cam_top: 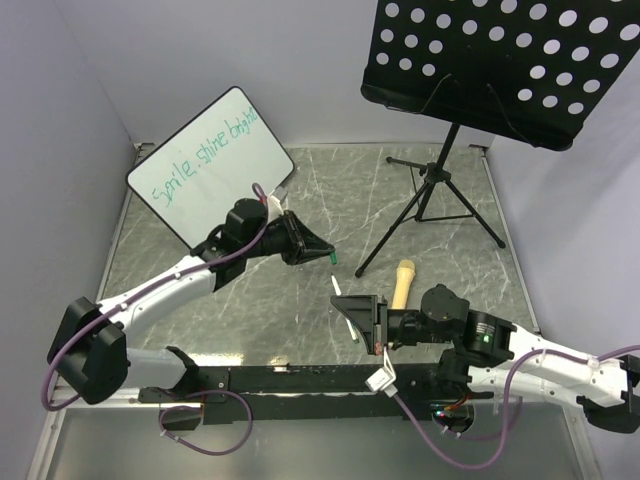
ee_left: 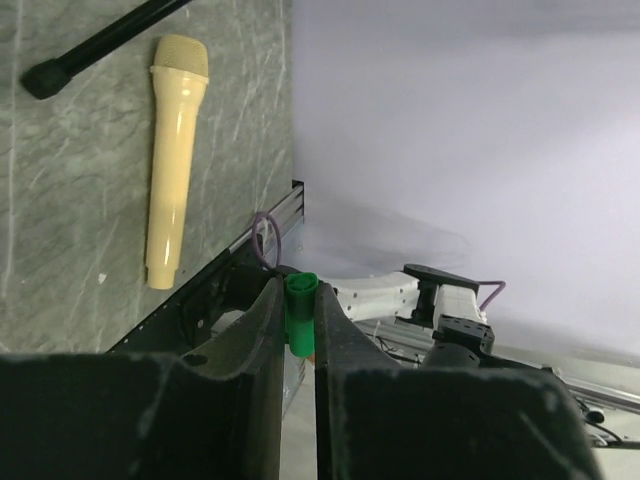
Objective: Write a sentence on the whiteboard
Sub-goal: Insert the pen cap into the whiteboard marker.
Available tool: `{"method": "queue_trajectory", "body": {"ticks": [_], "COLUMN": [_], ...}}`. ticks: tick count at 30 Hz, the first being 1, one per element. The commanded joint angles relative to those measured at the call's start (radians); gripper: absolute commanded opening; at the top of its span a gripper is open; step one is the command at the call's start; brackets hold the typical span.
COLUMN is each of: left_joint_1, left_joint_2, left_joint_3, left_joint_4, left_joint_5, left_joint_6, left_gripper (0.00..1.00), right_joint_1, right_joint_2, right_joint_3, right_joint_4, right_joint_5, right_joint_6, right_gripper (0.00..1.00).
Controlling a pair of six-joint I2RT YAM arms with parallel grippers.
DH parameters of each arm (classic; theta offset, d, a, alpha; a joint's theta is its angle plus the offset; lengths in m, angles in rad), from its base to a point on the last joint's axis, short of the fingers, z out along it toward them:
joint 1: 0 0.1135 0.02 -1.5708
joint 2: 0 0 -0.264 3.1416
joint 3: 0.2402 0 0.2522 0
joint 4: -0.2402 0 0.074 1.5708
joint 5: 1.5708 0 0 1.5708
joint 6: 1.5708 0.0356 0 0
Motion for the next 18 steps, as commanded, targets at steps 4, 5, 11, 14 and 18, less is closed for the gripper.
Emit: {"method": "queue_trajectory", "body": {"ticks": [4, 5, 11, 14, 18], "left_joint_1": [-0.002, -0.004, 0.003, 0.002, 0.004], "left_joint_2": [-0.106, -0.109, -0.141, -0.144, -0.172], "left_joint_3": [-0.081, -0.087, -0.086, -0.086, -0.098], "left_joint_4": [0.142, 0.168, 0.191, 0.213, 0.201], "left_joint_5": [-0.091, -0.089, -0.092, -0.074, -0.082], "left_joint_6": [-0.074, -0.083, -0.106, -0.125, -0.126], "left_gripper": [0.01, 0.01, 0.01, 0.01, 0.01], "right_joint_1": [0.005, 0.008, 0.007, 0.007, 0.005], "right_joint_2": [0.03, 0.033, 0.055, 0.07, 0.087], "right_joint_3": [-0.007, -0.009, -0.012, -0.02, -0.007], "right_joint_4": [0.108, 0.108, 0.097, 0.12, 0.117], "right_joint_5": [0.01, 0.014, 0.025, 0.04, 0.057], "right_joint_6": [-0.004, 0.0, 0.026, 0.024, 0.036], "right_gripper": [0.0, 0.0, 0.0, 0.0, 0.0]}}
